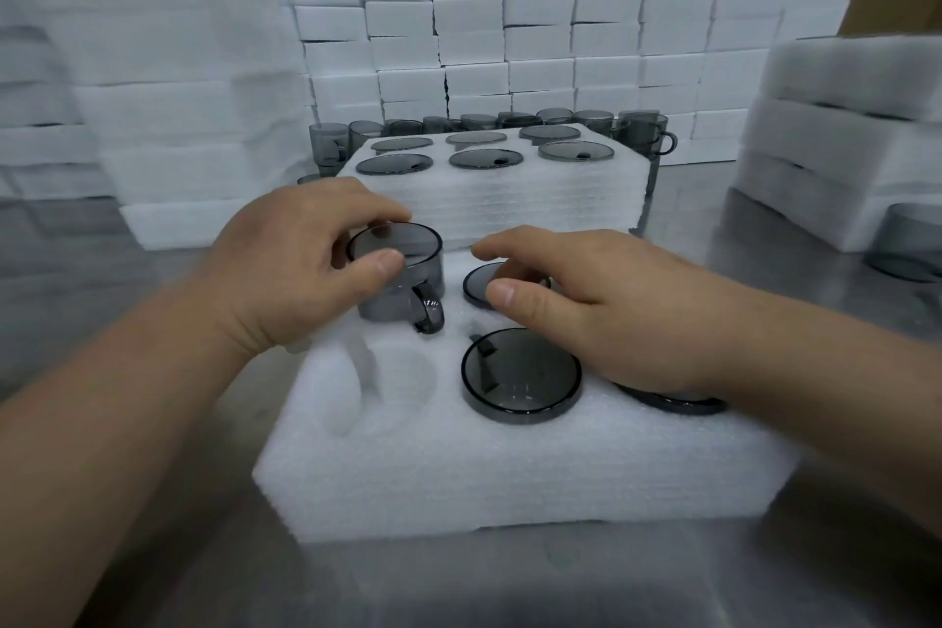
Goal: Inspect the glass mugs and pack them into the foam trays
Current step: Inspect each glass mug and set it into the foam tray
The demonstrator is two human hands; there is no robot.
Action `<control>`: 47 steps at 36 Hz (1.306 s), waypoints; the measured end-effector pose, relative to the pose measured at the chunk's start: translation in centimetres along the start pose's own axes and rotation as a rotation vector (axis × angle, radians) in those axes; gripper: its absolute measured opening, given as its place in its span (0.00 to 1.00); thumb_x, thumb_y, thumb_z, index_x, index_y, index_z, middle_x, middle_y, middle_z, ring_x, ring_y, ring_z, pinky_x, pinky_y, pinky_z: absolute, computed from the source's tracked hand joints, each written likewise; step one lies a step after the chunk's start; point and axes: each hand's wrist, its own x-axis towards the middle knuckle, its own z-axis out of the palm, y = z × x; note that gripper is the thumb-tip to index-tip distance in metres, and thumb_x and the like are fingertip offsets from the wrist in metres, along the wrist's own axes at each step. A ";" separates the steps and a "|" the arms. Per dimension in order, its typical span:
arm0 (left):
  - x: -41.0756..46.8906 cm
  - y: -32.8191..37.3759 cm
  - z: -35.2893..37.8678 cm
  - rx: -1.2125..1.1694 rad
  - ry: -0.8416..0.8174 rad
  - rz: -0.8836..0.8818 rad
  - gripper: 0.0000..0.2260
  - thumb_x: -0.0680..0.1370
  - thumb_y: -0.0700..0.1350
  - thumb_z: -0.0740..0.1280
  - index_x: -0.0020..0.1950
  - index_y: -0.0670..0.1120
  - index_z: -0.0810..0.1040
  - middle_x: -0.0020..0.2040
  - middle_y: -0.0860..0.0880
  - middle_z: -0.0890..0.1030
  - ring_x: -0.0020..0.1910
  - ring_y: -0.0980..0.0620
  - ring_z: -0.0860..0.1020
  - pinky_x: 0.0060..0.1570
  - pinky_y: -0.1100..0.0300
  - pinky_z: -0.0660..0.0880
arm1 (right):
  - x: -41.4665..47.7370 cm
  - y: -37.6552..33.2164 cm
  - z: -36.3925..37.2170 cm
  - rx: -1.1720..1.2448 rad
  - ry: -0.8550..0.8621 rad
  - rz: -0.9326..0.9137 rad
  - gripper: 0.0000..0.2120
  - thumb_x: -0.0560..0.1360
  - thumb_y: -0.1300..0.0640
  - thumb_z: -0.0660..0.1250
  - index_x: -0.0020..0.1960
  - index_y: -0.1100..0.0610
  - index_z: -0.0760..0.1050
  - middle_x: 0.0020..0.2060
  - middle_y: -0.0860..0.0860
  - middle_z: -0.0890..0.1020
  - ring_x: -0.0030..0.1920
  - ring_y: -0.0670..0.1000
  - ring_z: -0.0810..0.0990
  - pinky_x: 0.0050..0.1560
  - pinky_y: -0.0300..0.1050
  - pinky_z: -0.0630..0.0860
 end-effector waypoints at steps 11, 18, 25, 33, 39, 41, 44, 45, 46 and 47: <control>0.1 1.8 0.3 -0.183 0.022 0.138 0.25 0.74 0.52 0.52 0.64 0.38 0.73 0.59 0.46 0.76 0.58 0.47 0.75 0.57 0.56 0.69 | 0.0 -0.1 0.0 0.004 0.002 0.009 0.31 0.68 0.35 0.46 0.69 0.41 0.63 0.56 0.34 0.76 0.54 0.40 0.72 0.56 0.42 0.69; -0.1 2.1 0.6 -0.341 -0.157 0.032 0.26 0.71 0.59 0.51 0.66 0.51 0.64 0.66 0.50 0.73 0.68 0.54 0.69 0.69 0.50 0.63 | 0.0 -0.1 0.0 0.002 0.002 -0.003 0.31 0.68 0.35 0.46 0.69 0.42 0.63 0.57 0.36 0.77 0.53 0.40 0.72 0.55 0.42 0.69; 0.1 2.3 0.7 -0.290 -0.246 -0.025 0.24 0.66 0.64 0.53 0.61 0.61 0.66 0.66 0.53 0.74 0.66 0.56 0.70 0.68 0.53 0.64 | 0.0 -0.1 0.0 -0.015 0.005 -0.006 0.31 0.68 0.35 0.46 0.69 0.41 0.63 0.54 0.35 0.75 0.52 0.39 0.71 0.52 0.41 0.68; 0.4 2.1 0.6 -0.402 -0.296 -0.122 0.18 0.63 0.66 0.56 0.51 0.67 0.71 0.58 0.63 0.75 0.62 0.63 0.72 0.65 0.61 0.65 | 0.0 -0.2 0.0 -0.017 -0.004 -0.003 0.31 0.68 0.35 0.46 0.69 0.41 0.63 0.54 0.35 0.76 0.53 0.39 0.71 0.52 0.41 0.68; 0.4 2.0 0.6 -0.541 -0.302 -0.212 0.21 0.65 0.66 0.56 0.52 0.62 0.77 0.60 0.62 0.77 0.63 0.66 0.71 0.69 0.60 0.62 | 0.0 -0.2 0.0 -0.017 -0.012 -0.002 0.31 0.68 0.35 0.46 0.68 0.41 0.64 0.53 0.35 0.76 0.53 0.41 0.72 0.53 0.42 0.69; 0.4 1.9 0.7 -0.564 -0.313 -0.250 0.19 0.68 0.64 0.57 0.53 0.61 0.78 0.59 0.64 0.77 0.63 0.67 0.70 0.69 0.61 0.61 | 0.0 -0.2 0.0 -0.013 -0.013 -0.001 0.31 0.68 0.35 0.46 0.68 0.41 0.64 0.55 0.35 0.77 0.54 0.41 0.73 0.54 0.43 0.69; 0.5 2.1 0.7 -0.569 -0.323 -0.284 0.09 0.77 0.55 0.60 0.52 0.60 0.78 0.58 0.66 0.77 0.61 0.70 0.71 0.67 0.66 0.61 | 0.0 -0.1 0.0 -0.010 -0.012 -0.002 0.31 0.68 0.35 0.46 0.68 0.40 0.64 0.49 0.32 0.76 0.52 0.40 0.72 0.51 0.41 0.69; 0.6 2.1 0.8 -0.559 -0.322 -0.288 0.07 0.79 0.51 0.61 0.52 0.60 0.77 0.58 0.65 0.77 0.61 0.70 0.71 0.67 0.66 0.62 | 0.0 -0.1 0.0 -0.013 -0.012 -0.003 0.31 0.68 0.35 0.46 0.68 0.40 0.64 0.46 0.31 0.74 0.51 0.40 0.72 0.50 0.40 0.68; 0.6 2.1 0.8 -0.547 -0.318 -0.288 0.09 0.80 0.47 0.60 0.52 0.60 0.77 0.59 0.64 0.77 0.61 0.69 0.71 0.67 0.65 0.62 | 0.0 -0.1 0.0 -0.014 -0.012 -0.003 0.31 0.68 0.35 0.46 0.68 0.40 0.64 0.45 0.31 0.74 0.51 0.40 0.72 0.50 0.40 0.68; 0.7 2.1 0.8 -0.540 -0.321 -0.290 0.11 0.80 0.45 0.59 0.52 0.60 0.77 0.60 0.63 0.76 0.62 0.68 0.71 0.68 0.64 0.62 | 0.0 -0.1 -0.1 -0.014 -0.014 -0.001 0.31 0.68 0.35 0.46 0.68 0.40 0.64 0.47 0.32 0.75 0.52 0.41 0.72 0.51 0.41 0.68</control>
